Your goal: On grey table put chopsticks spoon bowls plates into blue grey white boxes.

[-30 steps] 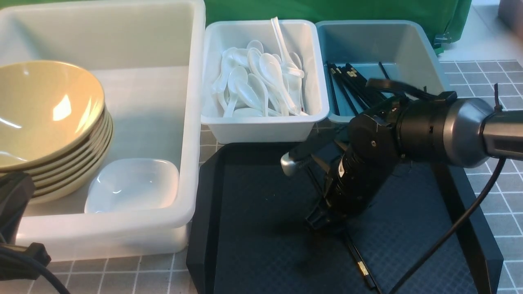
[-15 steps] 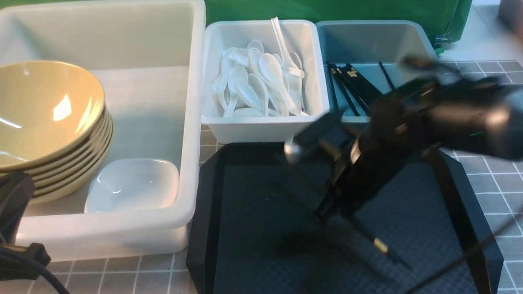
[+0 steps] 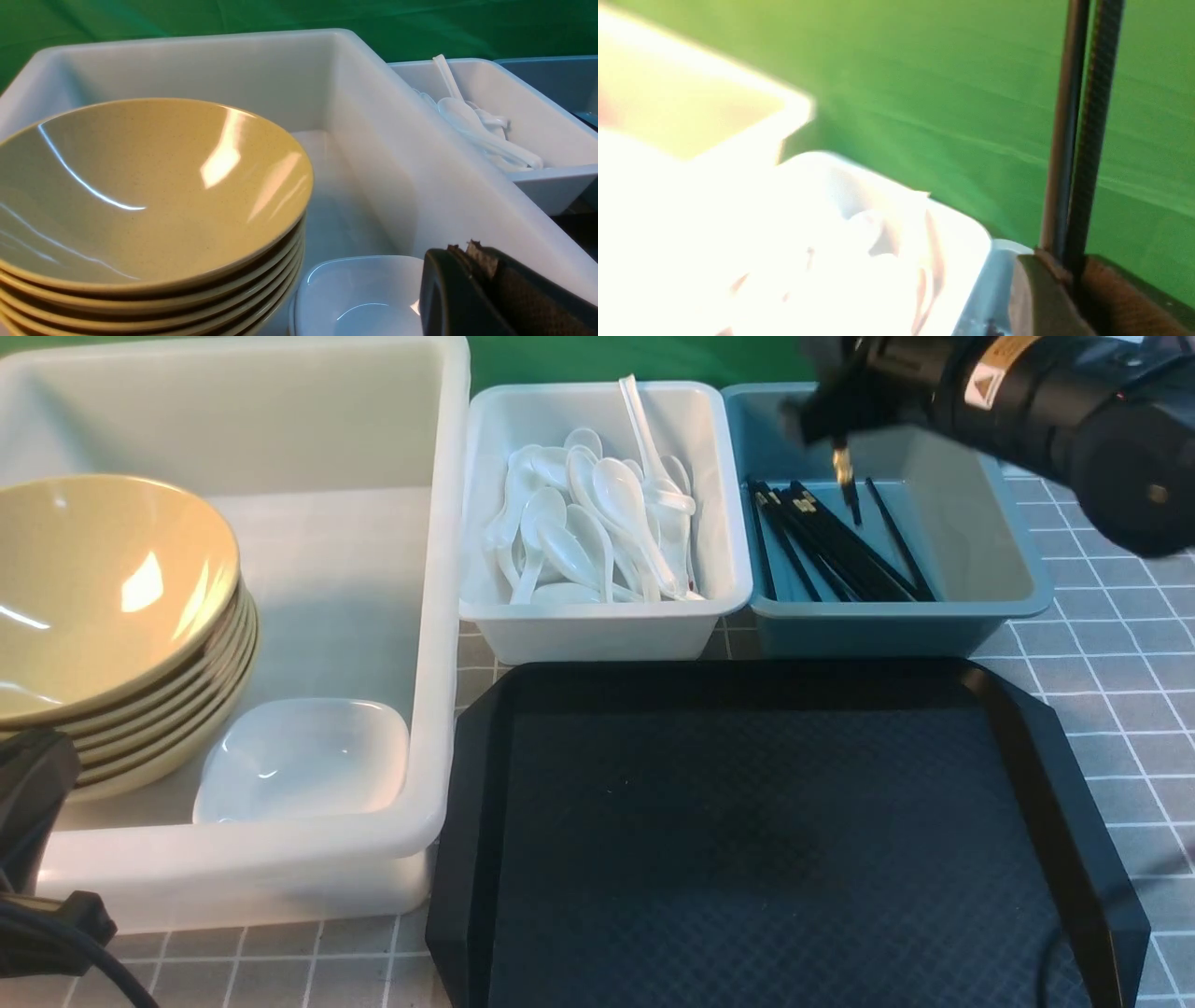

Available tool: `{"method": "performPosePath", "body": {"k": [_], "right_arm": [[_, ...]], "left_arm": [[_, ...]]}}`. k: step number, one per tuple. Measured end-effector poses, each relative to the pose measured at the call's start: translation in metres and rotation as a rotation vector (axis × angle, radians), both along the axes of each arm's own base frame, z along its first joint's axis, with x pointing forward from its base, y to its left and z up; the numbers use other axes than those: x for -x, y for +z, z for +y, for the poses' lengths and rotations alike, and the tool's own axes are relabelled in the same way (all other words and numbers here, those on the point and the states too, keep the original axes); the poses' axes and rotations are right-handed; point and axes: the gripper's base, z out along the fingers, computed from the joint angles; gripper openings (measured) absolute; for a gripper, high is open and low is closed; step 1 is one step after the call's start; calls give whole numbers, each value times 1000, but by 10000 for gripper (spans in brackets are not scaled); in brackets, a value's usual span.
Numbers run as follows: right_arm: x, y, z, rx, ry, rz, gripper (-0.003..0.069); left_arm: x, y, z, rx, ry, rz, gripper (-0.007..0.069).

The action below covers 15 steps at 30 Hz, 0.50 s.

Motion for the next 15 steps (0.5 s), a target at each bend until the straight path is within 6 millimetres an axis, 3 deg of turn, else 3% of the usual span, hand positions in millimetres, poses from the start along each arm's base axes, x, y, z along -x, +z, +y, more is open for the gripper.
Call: {"method": "performPosePath", "body": {"k": [3,5,8,11,12,14,15], "right_arm": [[-21,-15,-10,-13,-56,83,248],[-24,-16,-15,4,-94,171,336],[-14,5,-22,48,-124,235,377],[22,52,-35,113,-140,232,323],[22,50,-36,126,-139,241,315],[68,95,-49,123,-132,113,198],[83,103,-53,119,-128,74,159]], "left_arm": [[0,0,0,0,0,0,-11],[0,0,0,0,0,0,-11],[0,0,0,0,0,0,-11],[0,0,0,1,0,1,-11],[0,0,0,1,0,1,-11],[0,0,0,1,-1,2,-11],[0,0,0,1,-1,2,-11]]}}
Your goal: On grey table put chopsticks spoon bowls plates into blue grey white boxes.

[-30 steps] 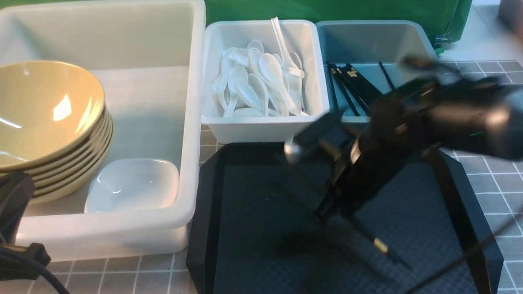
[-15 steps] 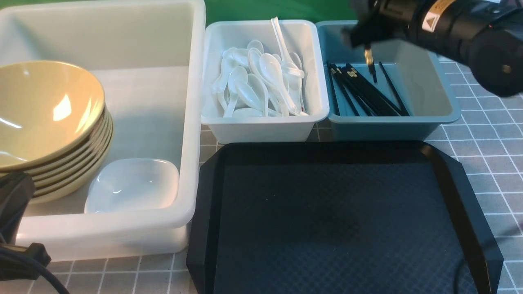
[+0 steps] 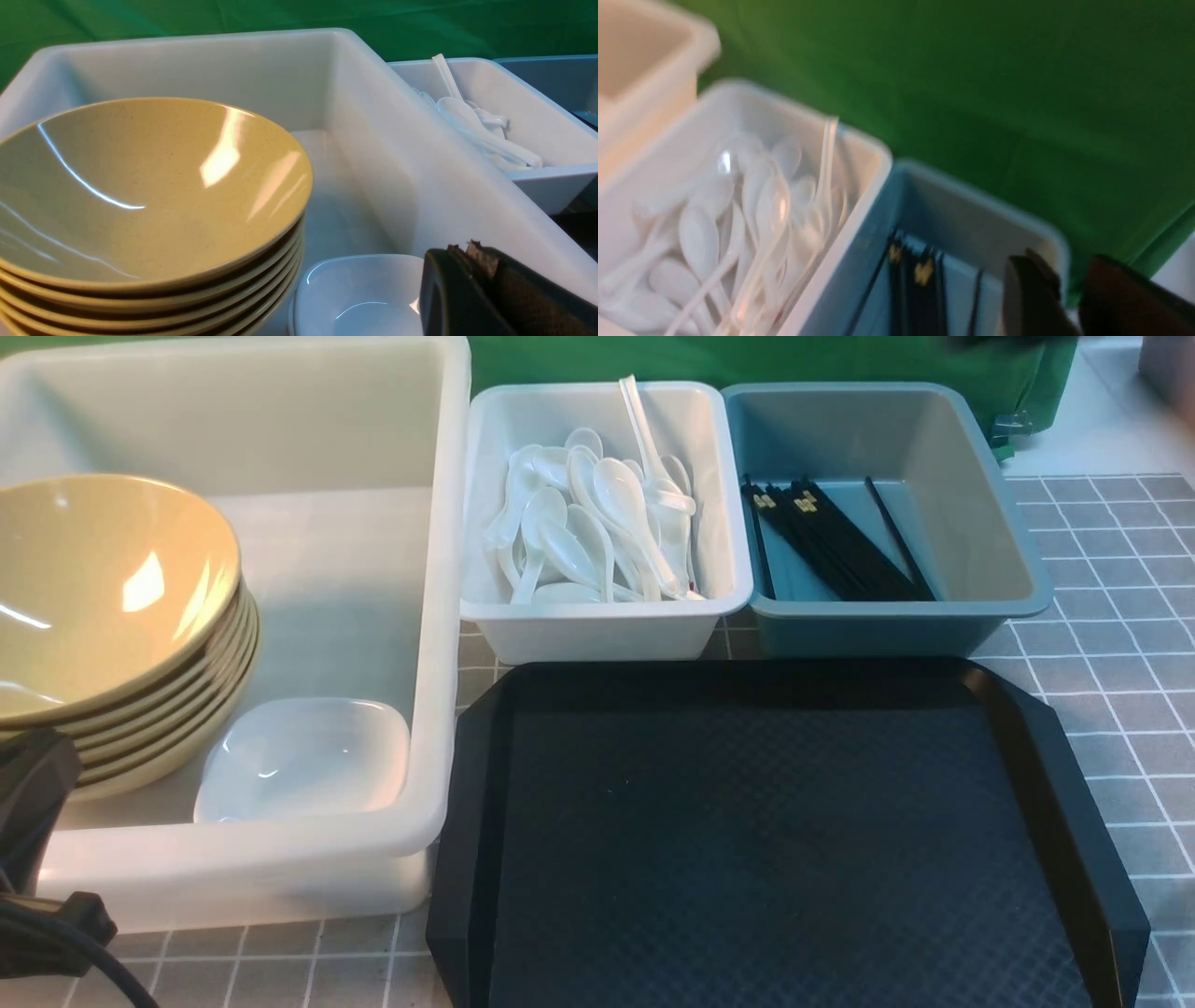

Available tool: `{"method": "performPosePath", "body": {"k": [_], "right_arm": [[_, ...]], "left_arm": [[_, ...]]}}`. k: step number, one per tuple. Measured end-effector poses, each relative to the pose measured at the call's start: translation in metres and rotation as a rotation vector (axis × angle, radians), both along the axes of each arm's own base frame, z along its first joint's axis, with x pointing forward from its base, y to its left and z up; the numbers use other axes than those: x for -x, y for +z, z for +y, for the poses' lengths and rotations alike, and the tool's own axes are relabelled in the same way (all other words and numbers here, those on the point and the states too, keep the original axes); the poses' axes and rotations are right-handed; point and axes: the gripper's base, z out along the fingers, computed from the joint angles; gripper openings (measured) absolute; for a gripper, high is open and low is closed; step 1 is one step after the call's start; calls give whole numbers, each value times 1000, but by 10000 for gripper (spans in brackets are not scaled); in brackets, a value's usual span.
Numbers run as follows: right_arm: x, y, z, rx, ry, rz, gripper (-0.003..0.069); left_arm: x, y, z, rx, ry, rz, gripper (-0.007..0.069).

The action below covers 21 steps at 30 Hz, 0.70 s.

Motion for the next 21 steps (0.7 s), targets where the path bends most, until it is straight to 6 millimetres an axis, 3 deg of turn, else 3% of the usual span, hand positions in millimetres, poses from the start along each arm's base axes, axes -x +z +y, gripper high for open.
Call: {"method": "performPosePath", "body": {"k": [1,2,3,4,5,6,7,8,9,10,11,15,17,19,21], "right_arm": [[23,11,-6,-15,8,-68,95],[26,12,-7,-17,10,-80,87],[56,22,-14,-36,24,-177,50],[73,21,-19,-41,32,-223,37],[72,17,-18,-40,34,-219,36],[102,9,-26,-54,47,-285,33],[101,6,-25,-54,51,-287,33],[120,-11,-29,-61,61,-315,33],[130,-19,-32,-65,66,-330,33],[139,-39,-34,-62,71,-313,33],[139,-39,-34,-62,71,-313,33],[167,-105,-42,-37,74,-216,33],[172,-123,-43,-27,74,-177,33],[179,-160,-46,-5,75,-89,34],[183,-183,-47,12,76,-24,34]], "left_arm": [[0,0,0,0,0,0,-11],[0,0,0,0,0,0,-11],[0,0,0,0,0,1,-11],[0,0,0,0,0,1,-11],[0,0,0,0,0,1,-11],[0,0,0,0,0,1,-11],[0,0,0,0,0,1,-11],[0,0,0,0,0,1,-11],[0,0,0,0,0,1,-11],[0,0,0,0,0,1,-11],[0,0,0,0,0,1,-11],[0,0,0,0,0,1,-11],[0,0,0,0,0,1,-11],[0,0,0,0,0,1,-11],[0,0,0,0,0,1,-11]]}}
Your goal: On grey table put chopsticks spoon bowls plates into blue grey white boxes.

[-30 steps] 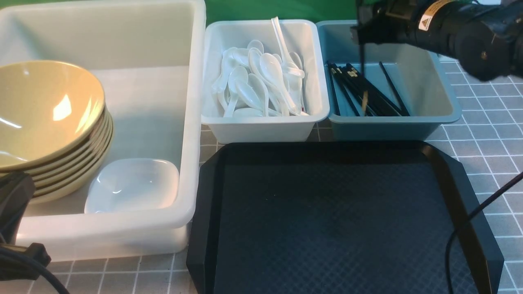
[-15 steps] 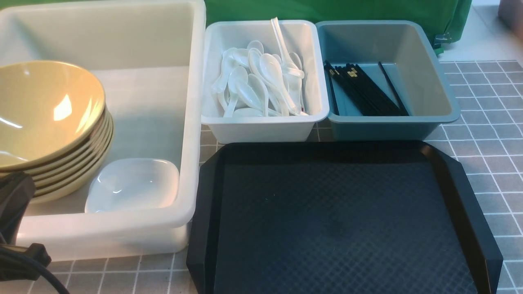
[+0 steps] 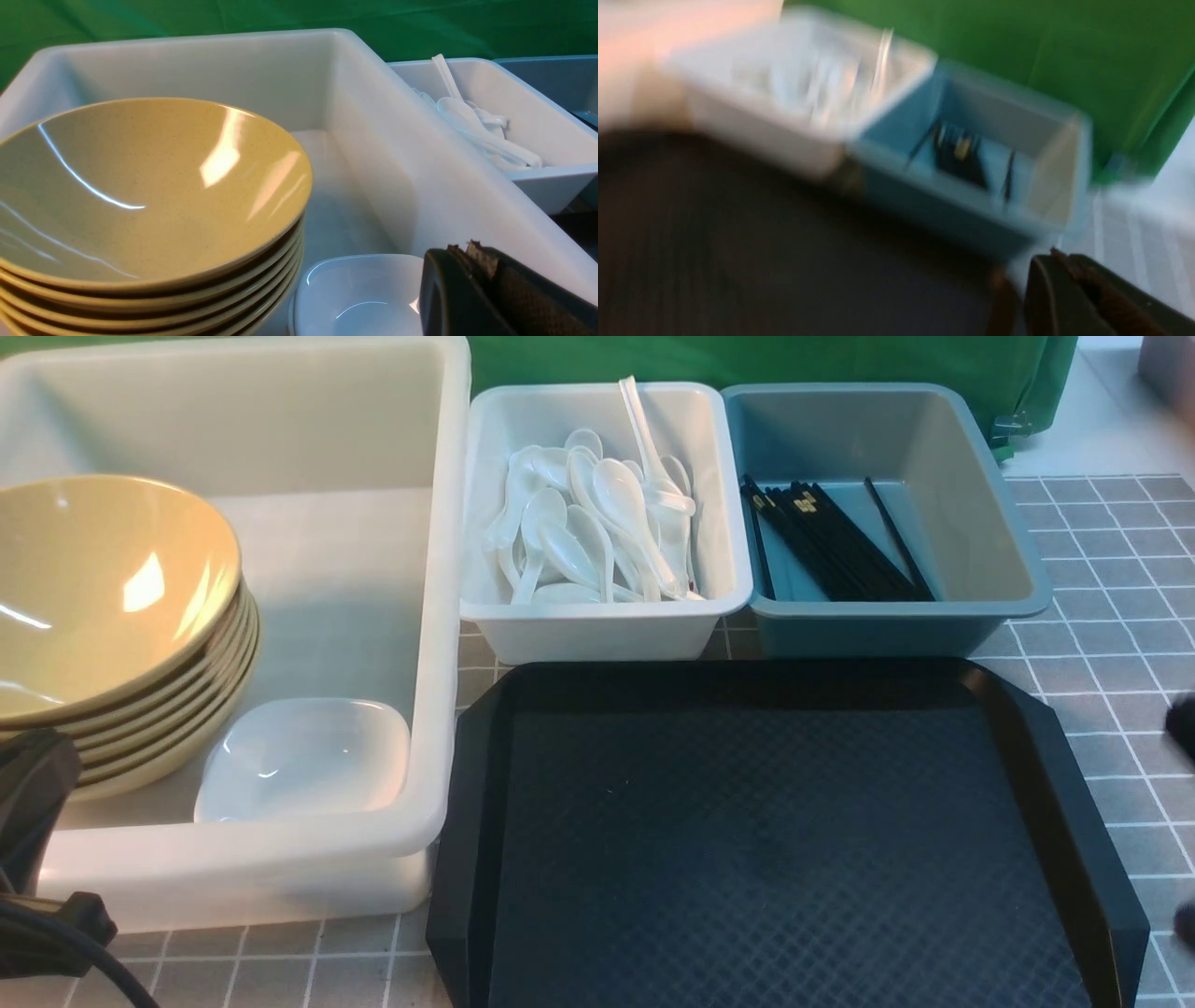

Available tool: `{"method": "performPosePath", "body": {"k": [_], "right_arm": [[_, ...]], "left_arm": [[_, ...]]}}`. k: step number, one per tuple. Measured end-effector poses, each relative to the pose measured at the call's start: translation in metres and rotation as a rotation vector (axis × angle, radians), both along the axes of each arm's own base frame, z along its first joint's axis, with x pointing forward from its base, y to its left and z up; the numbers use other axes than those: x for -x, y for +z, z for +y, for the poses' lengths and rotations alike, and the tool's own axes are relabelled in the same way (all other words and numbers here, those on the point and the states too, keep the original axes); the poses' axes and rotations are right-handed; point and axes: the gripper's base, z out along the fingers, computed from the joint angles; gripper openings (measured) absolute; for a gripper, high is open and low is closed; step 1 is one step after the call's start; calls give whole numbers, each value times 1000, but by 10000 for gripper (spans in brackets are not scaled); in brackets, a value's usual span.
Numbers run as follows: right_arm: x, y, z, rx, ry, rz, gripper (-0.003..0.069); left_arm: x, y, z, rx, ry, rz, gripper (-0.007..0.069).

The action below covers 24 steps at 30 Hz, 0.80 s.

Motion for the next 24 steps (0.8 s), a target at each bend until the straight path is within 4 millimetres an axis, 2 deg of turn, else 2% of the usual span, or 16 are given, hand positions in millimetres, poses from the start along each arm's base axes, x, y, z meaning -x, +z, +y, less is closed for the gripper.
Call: {"method": "performPosePath", "body": {"k": [4,8,13,19,24], "right_arm": [[13,-51,-4,41,-1,151,34],[24,-72,-7,21,-8,183,34],[37,-61,-17,-98,-103,5,34],[56,-48,-32,-139,-268,-213,38],[58,-52,-35,-152,-316,-175,41]], "left_arm": [[0,0,0,0,0,0,-11],[0,0,0,0,0,0,-11],[0,0,0,0,-2,4,-11],[0,-1,-1,0,-8,13,-11],[0,-1,-1,0,-8,14,-11]]}}
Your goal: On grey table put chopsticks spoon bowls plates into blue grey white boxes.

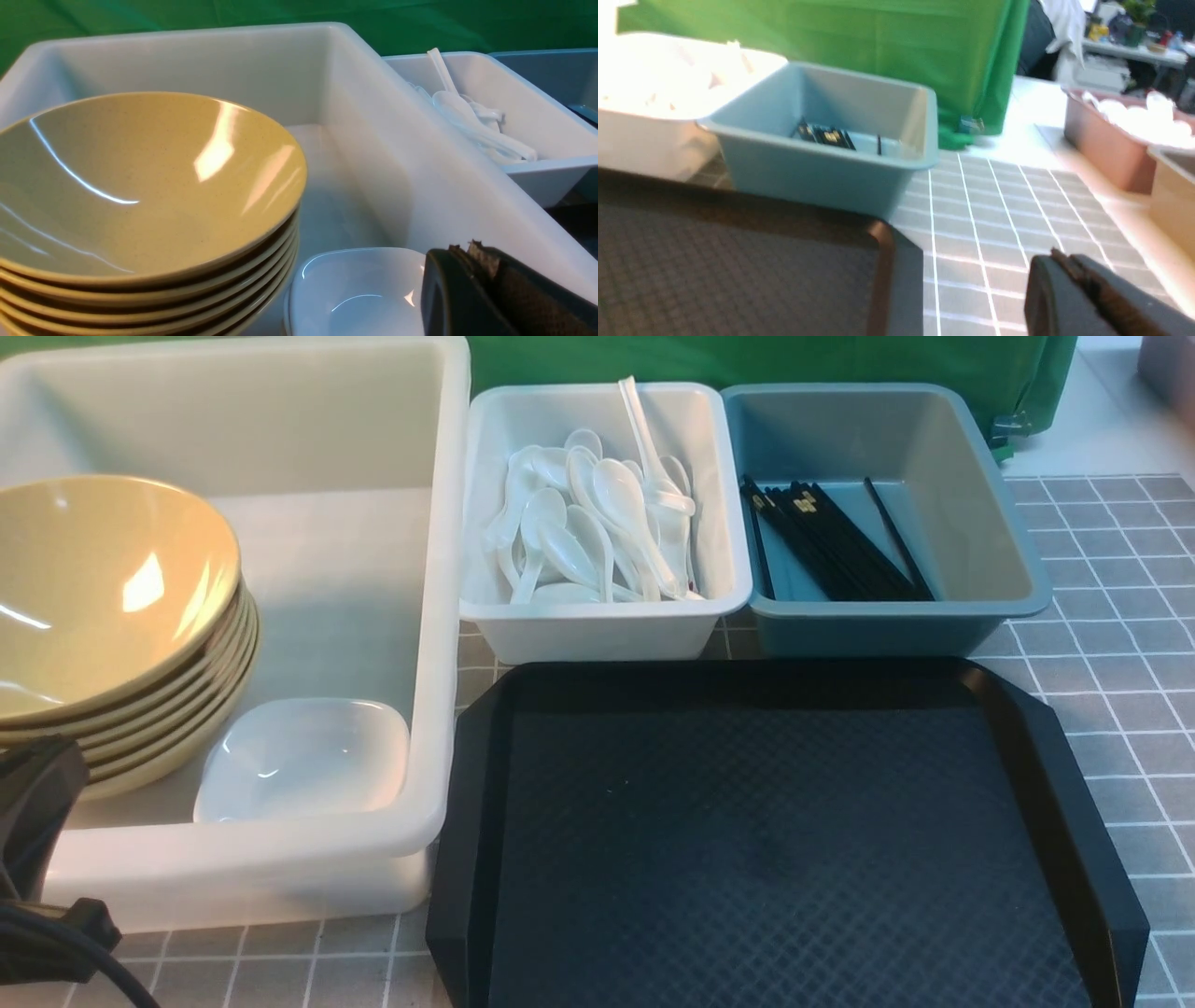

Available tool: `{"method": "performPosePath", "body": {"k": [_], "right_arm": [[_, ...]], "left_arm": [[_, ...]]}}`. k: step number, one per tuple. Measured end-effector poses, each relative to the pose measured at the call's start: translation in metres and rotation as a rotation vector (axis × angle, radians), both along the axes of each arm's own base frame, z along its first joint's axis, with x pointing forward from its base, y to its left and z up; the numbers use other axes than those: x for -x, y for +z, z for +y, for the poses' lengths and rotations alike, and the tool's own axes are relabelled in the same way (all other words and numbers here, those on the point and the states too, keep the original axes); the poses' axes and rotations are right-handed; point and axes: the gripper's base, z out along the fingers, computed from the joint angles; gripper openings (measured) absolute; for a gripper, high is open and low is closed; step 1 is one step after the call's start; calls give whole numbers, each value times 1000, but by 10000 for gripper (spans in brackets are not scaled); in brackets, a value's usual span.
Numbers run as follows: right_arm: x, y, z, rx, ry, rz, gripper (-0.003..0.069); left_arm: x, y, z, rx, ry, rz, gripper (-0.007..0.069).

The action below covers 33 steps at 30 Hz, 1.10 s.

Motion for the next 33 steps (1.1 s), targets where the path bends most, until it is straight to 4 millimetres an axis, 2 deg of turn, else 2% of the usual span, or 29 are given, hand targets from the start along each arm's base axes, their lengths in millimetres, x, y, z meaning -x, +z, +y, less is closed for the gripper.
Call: {"method": "performPosePath", "body": {"k": [3,6,29,33], "right_arm": [[1,-11,0,-65,-9,116,42],[3,-17,0,-41,-5,186,45],[3,-17,0,-12,0,190,45],[3,-17,0,-14,1,191,45]], "left_arm": [[0,0,0,0,-2,3,-11],[0,0,0,0,-2,3,-11],[0,0,0,0,-3,6,-11],[5,-9,0,1,5,-20,-11]]}}
